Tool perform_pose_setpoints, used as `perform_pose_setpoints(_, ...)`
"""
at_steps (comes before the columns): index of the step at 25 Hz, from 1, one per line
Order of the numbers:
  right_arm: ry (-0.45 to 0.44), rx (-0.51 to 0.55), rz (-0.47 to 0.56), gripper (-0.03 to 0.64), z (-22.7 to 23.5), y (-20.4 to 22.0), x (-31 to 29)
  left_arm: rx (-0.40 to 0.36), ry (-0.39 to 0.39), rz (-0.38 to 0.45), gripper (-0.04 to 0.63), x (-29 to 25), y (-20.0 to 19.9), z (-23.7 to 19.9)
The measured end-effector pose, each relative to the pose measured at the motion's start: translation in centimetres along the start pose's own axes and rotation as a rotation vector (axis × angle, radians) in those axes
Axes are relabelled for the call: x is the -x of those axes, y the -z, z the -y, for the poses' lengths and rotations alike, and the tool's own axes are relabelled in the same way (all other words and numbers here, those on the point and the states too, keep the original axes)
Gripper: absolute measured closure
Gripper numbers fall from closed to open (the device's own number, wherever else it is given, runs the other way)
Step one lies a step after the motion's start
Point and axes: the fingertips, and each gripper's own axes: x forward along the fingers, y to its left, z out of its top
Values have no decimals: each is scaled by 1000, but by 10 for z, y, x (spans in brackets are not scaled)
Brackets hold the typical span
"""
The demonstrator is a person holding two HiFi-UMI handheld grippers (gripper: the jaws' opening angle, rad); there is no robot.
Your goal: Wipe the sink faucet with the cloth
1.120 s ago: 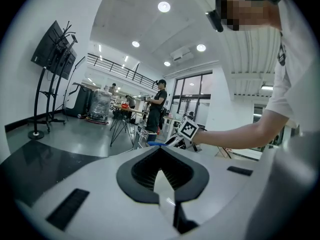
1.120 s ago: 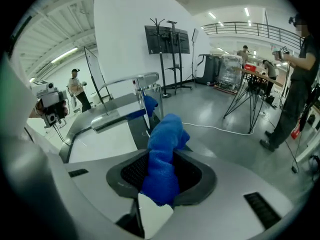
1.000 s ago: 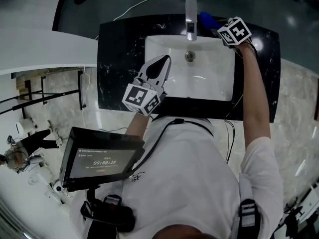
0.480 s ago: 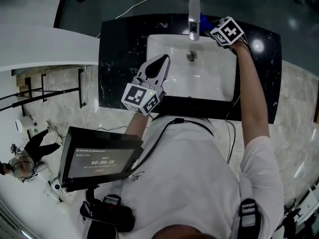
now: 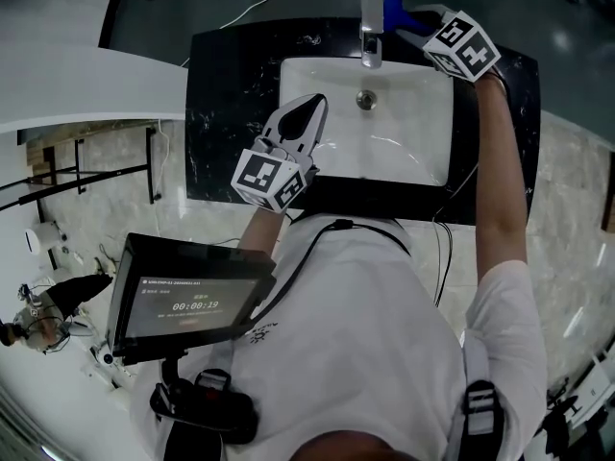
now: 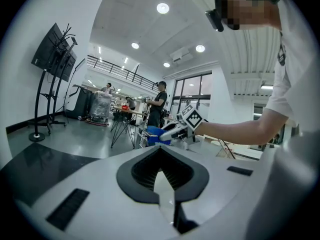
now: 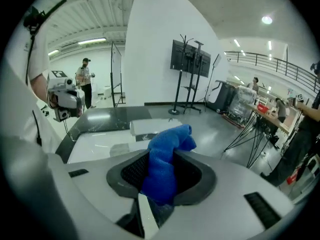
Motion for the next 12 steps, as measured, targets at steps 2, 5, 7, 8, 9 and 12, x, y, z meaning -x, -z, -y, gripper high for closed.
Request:
perform_pose_setpoints(2,19,10,51,491,5,-18,14,1,2,-1,607,0,0,1)
perform_pose_setpoints(5,64,0,118,491,17,-34,32,0,4,0,607,0,0,0)
perform_pose_setpoints(7,86,-51,171,491,27,-39,41,0,3,0,607,1,0,0)
perform_pose_setpoints(8,97,-78,180,491,32,-36,43,0,2,-1,607,1,1,0)
perform_pose_setpoints(9,107,-99,172,491,36,-30,41,0,2,-1,607,1,1,0)
perform_pose_setpoints(12,121,-147,89,491,40,3,21,-2,-3,-3,607,3,1,-2)
